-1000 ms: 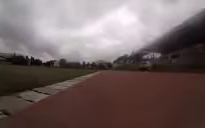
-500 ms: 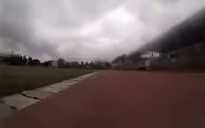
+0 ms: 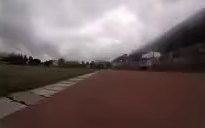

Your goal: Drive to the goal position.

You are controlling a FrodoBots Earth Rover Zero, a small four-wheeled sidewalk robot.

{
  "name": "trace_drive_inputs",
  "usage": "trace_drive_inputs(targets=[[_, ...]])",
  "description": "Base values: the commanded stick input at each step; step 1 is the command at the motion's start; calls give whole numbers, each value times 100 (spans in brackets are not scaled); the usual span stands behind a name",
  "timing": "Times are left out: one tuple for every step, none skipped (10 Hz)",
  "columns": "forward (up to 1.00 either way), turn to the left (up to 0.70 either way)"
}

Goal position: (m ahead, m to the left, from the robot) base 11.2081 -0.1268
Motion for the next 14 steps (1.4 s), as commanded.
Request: trace_drive_inputs(targets=[[70, 11], [70, 8], [70, 8], [70, 7], [70, -15], [70, -34], [70, -29], [70, -20], [70, -2], [70, 0], [70, 0], [70, 16], [70, 14], [70, 7]])
